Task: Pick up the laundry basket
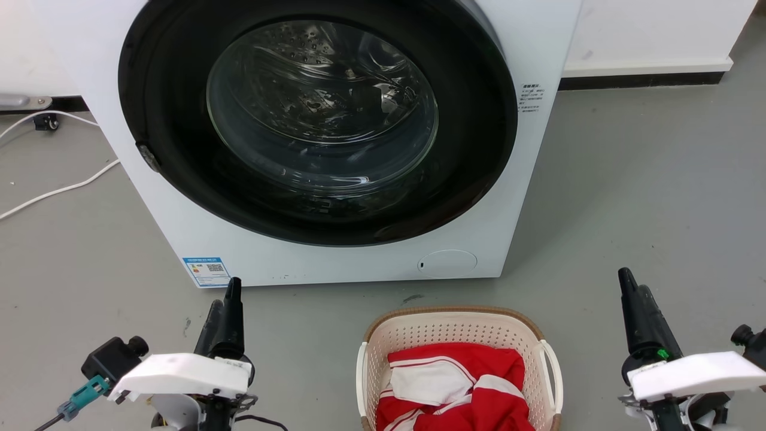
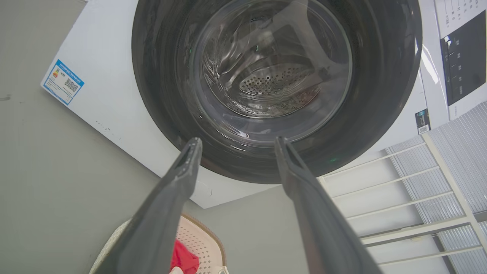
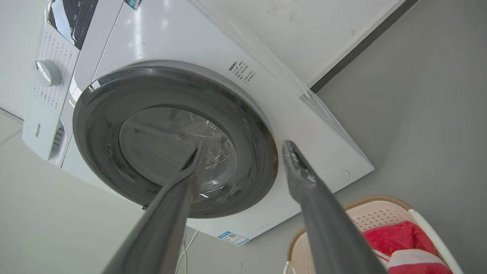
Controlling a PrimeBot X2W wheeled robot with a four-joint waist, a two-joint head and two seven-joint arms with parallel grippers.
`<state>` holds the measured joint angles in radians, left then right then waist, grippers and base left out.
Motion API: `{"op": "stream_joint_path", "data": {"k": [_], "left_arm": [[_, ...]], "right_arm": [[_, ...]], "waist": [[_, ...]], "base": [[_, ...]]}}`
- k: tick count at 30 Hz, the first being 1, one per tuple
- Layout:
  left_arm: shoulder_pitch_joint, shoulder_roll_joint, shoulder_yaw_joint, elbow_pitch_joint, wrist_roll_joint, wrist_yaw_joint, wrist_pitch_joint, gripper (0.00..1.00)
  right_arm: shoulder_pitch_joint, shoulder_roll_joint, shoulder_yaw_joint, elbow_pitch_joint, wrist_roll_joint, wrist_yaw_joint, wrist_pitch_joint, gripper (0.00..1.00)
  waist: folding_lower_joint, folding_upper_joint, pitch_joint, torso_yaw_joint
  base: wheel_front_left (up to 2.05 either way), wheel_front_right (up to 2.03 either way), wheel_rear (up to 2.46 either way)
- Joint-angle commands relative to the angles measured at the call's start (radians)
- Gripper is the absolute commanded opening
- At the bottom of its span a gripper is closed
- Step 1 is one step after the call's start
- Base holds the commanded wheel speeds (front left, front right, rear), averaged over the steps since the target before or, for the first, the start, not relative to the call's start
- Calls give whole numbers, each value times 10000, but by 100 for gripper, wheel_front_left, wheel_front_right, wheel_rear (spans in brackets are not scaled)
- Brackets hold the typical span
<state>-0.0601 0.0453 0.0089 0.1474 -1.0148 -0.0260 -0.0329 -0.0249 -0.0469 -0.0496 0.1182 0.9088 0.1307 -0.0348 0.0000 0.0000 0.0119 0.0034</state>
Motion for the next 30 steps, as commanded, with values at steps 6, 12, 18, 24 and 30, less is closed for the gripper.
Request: {"op": "stream_joint_path", "data": {"k": [6,12,18,24,30], "left_arm": [[-8,41,-220,-294,1301,114,-320,100],[17,44,-361,-401,2054,181,-487,100],[52,45,-550,-500,2986,240,-679,100],[89,47,-697,-613,3773,284,-861,100],[150,48,-815,-636,4522,393,-1031,100]], "right_arm": [[53,-32,112,-380,-1325,0,-298,100],[122,-33,175,-500,-2045,0,-465,100],[197,-35,212,-676,-2822,0,-662,100],[288,-37,234,-806,-3618,0,-841,100],[378,-39,251,-905,-4372,0,-1009,100]], "waist": [[0,0,18,-2],[0,0,34,2],[0,0,50,10],[0,0,63,15],[0,0,62,15]], "base": [[0,0,0],[0,0,0],[0,0,0],[0,0,0],[0,0,0]]}}
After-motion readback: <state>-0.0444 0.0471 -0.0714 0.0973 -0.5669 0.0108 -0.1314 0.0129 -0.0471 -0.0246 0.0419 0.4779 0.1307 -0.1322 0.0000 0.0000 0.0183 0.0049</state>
